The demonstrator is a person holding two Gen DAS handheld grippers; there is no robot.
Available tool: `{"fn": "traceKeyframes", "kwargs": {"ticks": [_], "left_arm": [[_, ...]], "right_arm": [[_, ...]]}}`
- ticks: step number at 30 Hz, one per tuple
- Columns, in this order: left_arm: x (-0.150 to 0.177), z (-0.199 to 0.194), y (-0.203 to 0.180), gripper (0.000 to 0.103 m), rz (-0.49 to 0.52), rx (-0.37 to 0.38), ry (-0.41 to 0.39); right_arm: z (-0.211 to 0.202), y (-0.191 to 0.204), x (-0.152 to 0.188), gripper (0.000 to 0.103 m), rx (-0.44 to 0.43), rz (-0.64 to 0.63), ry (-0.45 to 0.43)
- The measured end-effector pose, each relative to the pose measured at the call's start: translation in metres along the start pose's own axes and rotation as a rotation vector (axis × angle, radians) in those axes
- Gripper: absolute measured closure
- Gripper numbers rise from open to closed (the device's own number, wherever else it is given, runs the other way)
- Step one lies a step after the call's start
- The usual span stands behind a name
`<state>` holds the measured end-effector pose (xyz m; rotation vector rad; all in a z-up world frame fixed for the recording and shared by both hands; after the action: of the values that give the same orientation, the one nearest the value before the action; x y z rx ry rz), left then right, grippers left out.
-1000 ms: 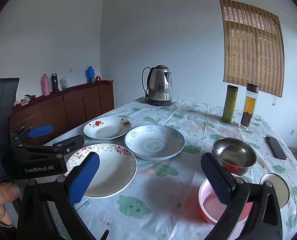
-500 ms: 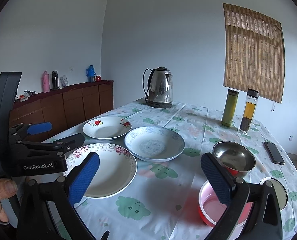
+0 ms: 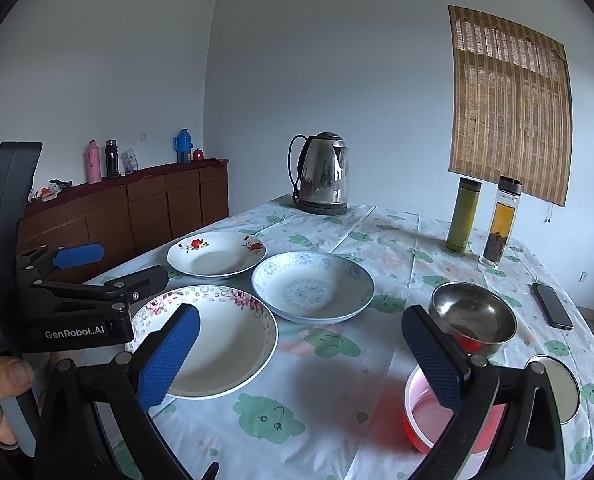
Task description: Organize plates and bowls
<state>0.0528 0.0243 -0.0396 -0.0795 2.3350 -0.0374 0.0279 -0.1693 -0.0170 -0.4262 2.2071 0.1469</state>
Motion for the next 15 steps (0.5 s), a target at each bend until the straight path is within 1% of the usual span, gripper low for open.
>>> {"fn": "traceKeyframes", "kwargs": {"ticks": [11,15], "left_arm": [[0.003,0.011,0.009,0.0,-0.01,0.001,0.018],[0.005,0.018,0.013,0.0,-0.015,-0.003,0.03]], "right_arm": [[0.017,0.006,0.0,0.001,-0.013,-0.015,0.023],[0.027,0.01,0.001,0.003,-0.02,-0.023,0.042]]}}
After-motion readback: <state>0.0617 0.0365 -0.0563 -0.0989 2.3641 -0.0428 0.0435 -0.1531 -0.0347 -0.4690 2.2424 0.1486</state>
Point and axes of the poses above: each gripper's, at about its wrist camera, not at the fingertips, and z roughly the way its jaws point, y to its left, x to its underside, the point moved 5 cm from there along z, roughly the way its jaws point, and after that the axes turned 15 degrees about y, right-handed, at the moved point
